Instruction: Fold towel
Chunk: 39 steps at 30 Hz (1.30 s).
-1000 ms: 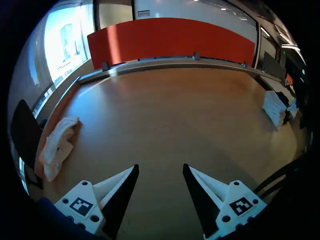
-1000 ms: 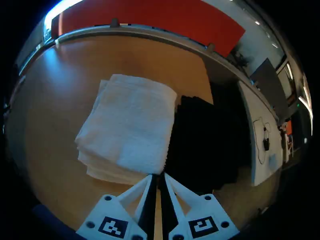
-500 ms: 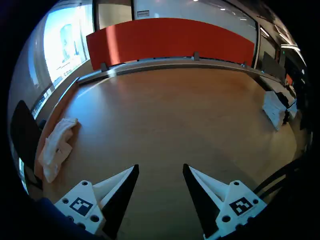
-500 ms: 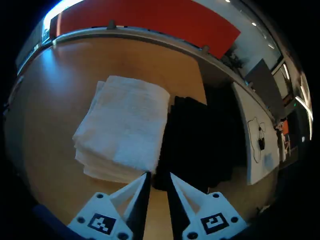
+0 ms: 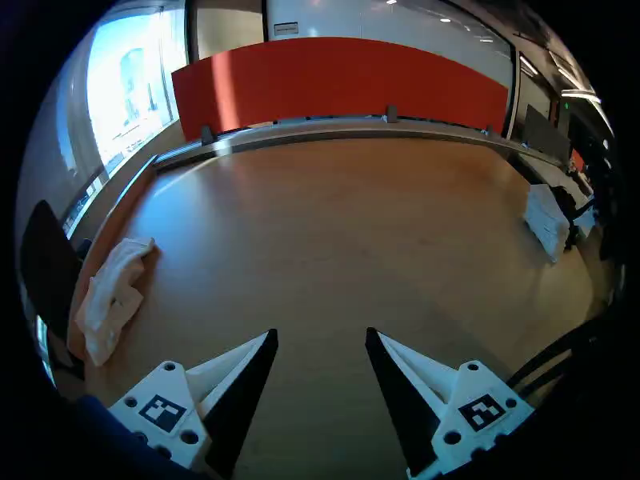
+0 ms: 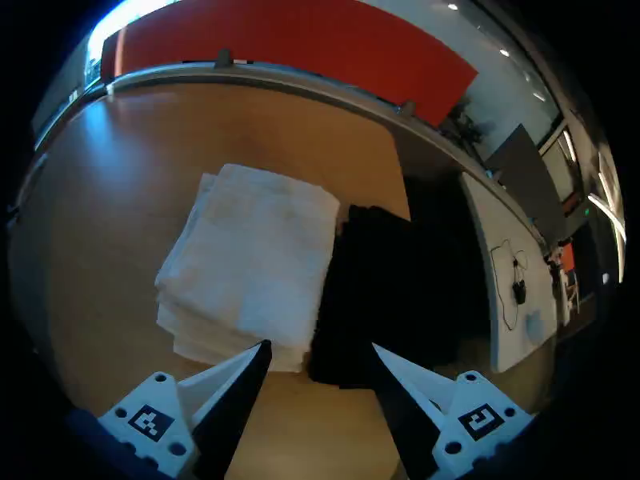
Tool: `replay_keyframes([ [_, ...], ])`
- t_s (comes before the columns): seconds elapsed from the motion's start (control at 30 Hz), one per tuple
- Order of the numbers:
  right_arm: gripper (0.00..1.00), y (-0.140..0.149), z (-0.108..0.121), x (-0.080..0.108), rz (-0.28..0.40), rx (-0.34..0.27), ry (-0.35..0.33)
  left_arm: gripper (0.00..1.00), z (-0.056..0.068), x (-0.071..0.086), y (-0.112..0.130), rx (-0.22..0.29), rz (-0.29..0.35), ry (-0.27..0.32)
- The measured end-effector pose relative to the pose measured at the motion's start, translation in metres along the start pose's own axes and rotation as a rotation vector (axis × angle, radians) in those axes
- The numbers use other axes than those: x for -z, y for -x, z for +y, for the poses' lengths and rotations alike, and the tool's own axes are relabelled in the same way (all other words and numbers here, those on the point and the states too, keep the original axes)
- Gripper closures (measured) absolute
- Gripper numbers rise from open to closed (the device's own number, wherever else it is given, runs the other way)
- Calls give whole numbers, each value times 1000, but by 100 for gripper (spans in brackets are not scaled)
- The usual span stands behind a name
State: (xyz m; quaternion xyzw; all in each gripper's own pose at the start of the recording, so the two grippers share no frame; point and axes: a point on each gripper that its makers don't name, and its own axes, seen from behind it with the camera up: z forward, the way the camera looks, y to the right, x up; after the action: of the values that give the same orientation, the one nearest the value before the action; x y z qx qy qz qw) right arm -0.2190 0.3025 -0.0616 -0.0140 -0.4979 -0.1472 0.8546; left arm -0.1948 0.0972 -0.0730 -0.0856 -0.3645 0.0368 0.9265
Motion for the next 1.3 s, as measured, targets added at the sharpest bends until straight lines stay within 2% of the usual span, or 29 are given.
replay_keyframes([
  [0.2,1,-6,-3,2,28,-12,7,19,-1,1,-2,-1,6,2],
  [0.6,1,-25,-20,6,94,-46,-25,19,-3,4,-5,-4,16,1],
  [0.8,1,-43,-39,13,144,-44,-57,19,-4,6,-7,1,23,-3],
  [1.1,1,-79,-78,34,263,-67,-112,19,-6,7,-15,9,43,-10],
  [1.3,1,-112,-105,57,395,-130,-155,19,-8,7,-28,15,73,-11],
])
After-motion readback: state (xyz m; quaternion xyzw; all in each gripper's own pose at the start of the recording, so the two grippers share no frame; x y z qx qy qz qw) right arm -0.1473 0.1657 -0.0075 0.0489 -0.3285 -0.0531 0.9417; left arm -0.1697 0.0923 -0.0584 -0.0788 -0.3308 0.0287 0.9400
